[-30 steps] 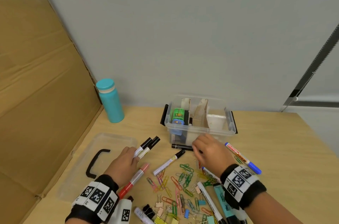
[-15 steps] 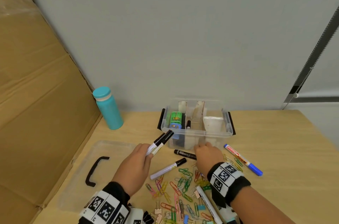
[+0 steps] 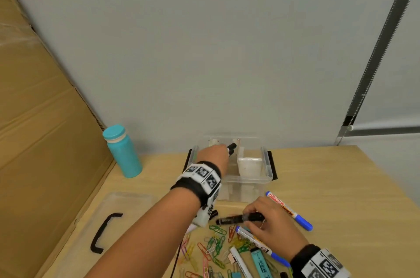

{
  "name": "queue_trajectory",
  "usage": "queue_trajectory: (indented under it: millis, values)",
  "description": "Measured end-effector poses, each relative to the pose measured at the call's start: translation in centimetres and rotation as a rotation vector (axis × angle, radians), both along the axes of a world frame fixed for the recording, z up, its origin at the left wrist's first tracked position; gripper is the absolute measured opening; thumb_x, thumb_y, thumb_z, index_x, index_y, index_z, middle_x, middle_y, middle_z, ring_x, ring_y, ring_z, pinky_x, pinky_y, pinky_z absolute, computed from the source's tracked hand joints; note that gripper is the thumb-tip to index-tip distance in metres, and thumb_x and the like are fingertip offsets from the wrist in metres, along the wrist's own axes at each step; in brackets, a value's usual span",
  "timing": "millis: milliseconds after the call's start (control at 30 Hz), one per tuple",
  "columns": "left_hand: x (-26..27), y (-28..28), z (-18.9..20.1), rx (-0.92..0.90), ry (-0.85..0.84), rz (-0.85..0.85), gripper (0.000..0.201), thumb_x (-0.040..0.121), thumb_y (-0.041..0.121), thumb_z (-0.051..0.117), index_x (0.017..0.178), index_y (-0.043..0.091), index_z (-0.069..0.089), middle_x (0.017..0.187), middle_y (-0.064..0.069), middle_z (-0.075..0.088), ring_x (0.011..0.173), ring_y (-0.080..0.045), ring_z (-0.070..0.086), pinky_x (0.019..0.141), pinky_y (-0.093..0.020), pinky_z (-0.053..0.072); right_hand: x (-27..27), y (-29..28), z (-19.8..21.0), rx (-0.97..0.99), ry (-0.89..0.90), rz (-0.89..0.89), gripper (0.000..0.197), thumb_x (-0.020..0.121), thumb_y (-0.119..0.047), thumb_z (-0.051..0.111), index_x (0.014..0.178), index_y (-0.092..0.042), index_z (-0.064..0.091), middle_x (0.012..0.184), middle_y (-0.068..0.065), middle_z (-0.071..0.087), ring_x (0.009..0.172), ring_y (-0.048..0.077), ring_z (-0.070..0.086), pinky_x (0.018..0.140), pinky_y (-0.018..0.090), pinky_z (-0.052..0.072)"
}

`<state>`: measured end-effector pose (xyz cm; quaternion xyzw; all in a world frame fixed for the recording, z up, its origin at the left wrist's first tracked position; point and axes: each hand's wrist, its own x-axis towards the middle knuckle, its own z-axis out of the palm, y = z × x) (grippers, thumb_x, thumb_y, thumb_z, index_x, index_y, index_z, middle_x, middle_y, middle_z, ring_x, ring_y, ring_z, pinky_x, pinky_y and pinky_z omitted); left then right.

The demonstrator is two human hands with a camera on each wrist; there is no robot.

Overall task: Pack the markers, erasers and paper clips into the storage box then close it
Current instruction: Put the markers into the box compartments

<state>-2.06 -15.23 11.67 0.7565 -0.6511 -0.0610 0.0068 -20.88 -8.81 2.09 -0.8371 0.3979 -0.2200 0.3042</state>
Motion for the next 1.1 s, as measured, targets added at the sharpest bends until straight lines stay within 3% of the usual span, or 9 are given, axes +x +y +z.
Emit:
queue_trajectory:
  millis: [100, 167, 367, 533, 633, 733, 867, 1000, 1100]
  values:
    - [-1.1, -2.7, -0.1, 0.155, -0.036, 0.014, 0.033, 0.099, 0.014, 0.038, 0.127, 0.007, 0.052, 0.127, -0.013, 0.059, 0.114, -0.03, 0.058, 0.092, -0.037, 0.046, -0.2, 0.0, -0.2, 0.049, 0.017, 0.011, 0.009, 0.084, -0.032, 0.066, 0.09, -0.034, 0.059, 0.095, -0.016, 0.054, 0.089, 0.001, 0.056, 0.082, 0.018, 0.05]
    - [-1.1, -3.7, -0.5, 0.204, -0.048, 0.029, 0.032, 0.098, 0.014, 0.041, 0.125, 0.005, 0.055, 0.129, -0.014, 0.058, 0.117, -0.031, 0.056, 0.095, -0.038, 0.045, -0.3, 0.0, -0.3, 0.081, 0.029, 0.017, 0.011, 0.083, -0.034, 0.067, 0.091, -0.034, 0.06, 0.097, -0.017, 0.054, 0.091, 0.001, 0.057, 0.083, 0.017, 0.049]
    - [0.0, -2.7, -1.1, 0.106, 0.15, 0.062, 0.026, 0.096, 0.019, 0.043, 0.105, 0.006, 0.064, 0.109, -0.011, 0.067, 0.098, -0.027, 0.064, 0.085, -0.035, 0.051, -0.3, 0.0, -0.8, 0.149, 0.029, 0.02, 0.013, 0.082, -0.032, 0.068, 0.091, -0.033, 0.058, 0.099, -0.021, 0.056, 0.094, -0.01, 0.056, 0.085, 0.011, 0.047]
    - [3.6, 4.5, -1.5, -0.319, 0.378, 0.084, 0.018, 0.097, 0.034, 0.041, 0.104, 0.028, 0.057, 0.095, 0.01, 0.063, 0.082, -0.009, 0.06, 0.068, -0.021, 0.047, -0.3, 0.5, -0.5, 0.227, -0.077, -0.039, 0.019, 0.082, -0.016, 0.068, 0.092, -0.028, 0.056, 0.095, -0.009, 0.06, 0.088, -0.002, 0.059, 0.076, 0.017, 0.051]
    - [5.9, 8.9, -3.6, -0.384, 0.36, 0.131, 0.012, 0.096, 0.034, 0.042, 0.093, 0.029, 0.053, 0.085, 0.011, 0.059, 0.073, -0.006, 0.058, 0.057, -0.018, 0.041, -0.4, 0.6, -0.5, 0.237, -0.144, -0.048, 0.019, 0.082, -0.013, 0.067, 0.089, -0.027, 0.057, 0.094, -0.007, 0.059, 0.09, 0.002, 0.059, 0.077, 0.022, 0.053]
    - [7.7, 11.3, -7.1, -0.208, 0.276, 0.14, 0.014, 0.094, 0.033, 0.042, 0.095, 0.027, 0.055, 0.092, 0.008, 0.06, 0.08, -0.011, 0.059, 0.069, -0.027, 0.05, -0.2, 0.8, 0.2, 0.249, -0.217, -0.05, 0.021, 0.082, -0.006, 0.065, 0.089, -0.025, 0.059, 0.094, -0.005, 0.062, 0.092, 0.002, 0.061, 0.08, 0.021, 0.053]
    - [8.4, 12.0, -10.9, 0.111, 0.138, 0.047, 0.027, 0.093, 0.035, 0.048, 0.117, 0.026, 0.054, 0.118, 0.004, 0.054, 0.107, -0.017, 0.054, 0.089, -0.03, 0.045, 0.3, 0.7, 2.4, 0.21, -0.27, -0.035, 0.028, 0.086, -0.005, 0.064, 0.098, -0.028, 0.054, 0.097, -0.003, 0.066, 0.093, 0.004, 0.065, 0.082, 0.024, 0.056]
    - [7.8, 11.6, -11.9, 0.25, 0.02, 0.033, 0.027, 0.091, 0.032, 0.049, 0.117, 0.024, 0.054, 0.12, -0.002, 0.056, 0.107, -0.024, 0.056, 0.088, -0.033, 0.044, 0.6, 0.5, 5.9, 0.079, -0.37, -0.049, 0.049, 0.089, -0.007, 0.059, 0.115, -0.042, 0.036, 0.104, -0.009, 0.063, 0.095, -0.002, 0.063, 0.078, 0.014, 0.052]
    - [7.2, 11.5, -12.1, 0.279, -0.027, 0.074, 0.023, 0.091, 0.024, 0.048, 0.112, 0.022, 0.057, 0.117, -0.004, 0.057, 0.104, -0.025, 0.058, 0.086, -0.034, 0.046, 0.8, 0.3, 7.7, -0.052, -0.493, -0.098, 0.058, 0.091, -0.007, 0.056, 0.121, -0.047, 0.027, 0.108, -0.01, 0.06, 0.097, 0.001, 0.064, 0.079, 0.019, 0.054]
